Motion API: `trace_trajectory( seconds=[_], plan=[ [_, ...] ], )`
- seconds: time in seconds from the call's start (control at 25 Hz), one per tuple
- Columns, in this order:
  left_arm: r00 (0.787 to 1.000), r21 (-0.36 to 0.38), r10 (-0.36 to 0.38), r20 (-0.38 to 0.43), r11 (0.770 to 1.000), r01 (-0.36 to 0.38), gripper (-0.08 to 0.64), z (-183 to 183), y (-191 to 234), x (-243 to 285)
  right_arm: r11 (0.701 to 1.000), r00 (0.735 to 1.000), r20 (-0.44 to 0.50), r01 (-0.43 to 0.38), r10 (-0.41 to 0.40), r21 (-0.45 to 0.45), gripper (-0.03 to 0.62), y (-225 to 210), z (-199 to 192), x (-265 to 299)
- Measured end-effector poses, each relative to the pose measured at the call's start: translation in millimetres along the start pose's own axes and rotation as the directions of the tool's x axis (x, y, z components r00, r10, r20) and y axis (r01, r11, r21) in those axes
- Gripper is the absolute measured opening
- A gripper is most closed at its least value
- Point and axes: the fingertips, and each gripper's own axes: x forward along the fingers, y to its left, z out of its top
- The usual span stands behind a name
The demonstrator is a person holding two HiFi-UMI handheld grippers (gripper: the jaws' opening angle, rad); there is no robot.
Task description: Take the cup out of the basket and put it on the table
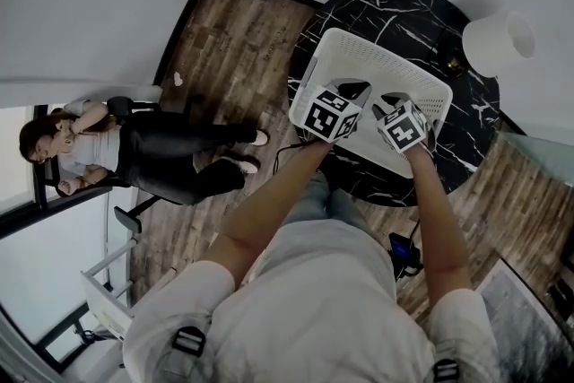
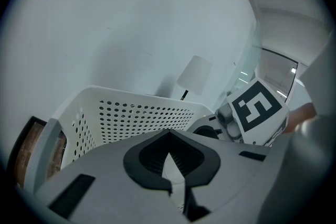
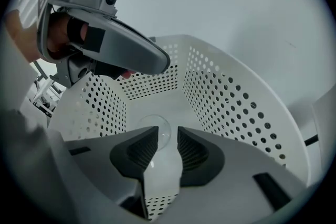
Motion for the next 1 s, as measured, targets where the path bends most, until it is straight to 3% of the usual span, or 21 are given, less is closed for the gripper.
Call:
trace_trajectory(
  seconds=[0.8, 1.0],
  plan=[
    [1.000, 0.018, 0.012, -0.020, 1.000, -0.012, 0.005, 1, 17, 15, 0.999, 0.998, -0.056, -0.040, 0.039, -0.019, 0.095, 2, -8, 33],
    [1.000, 0.015, 0.011, -0.010, 1.000, -0.011, 0.005, 2, 15, 11, 0.999, 0.998, -0.055, -0.024, 0.022, -0.038, 0.040, 0, -7, 36]
  ],
)
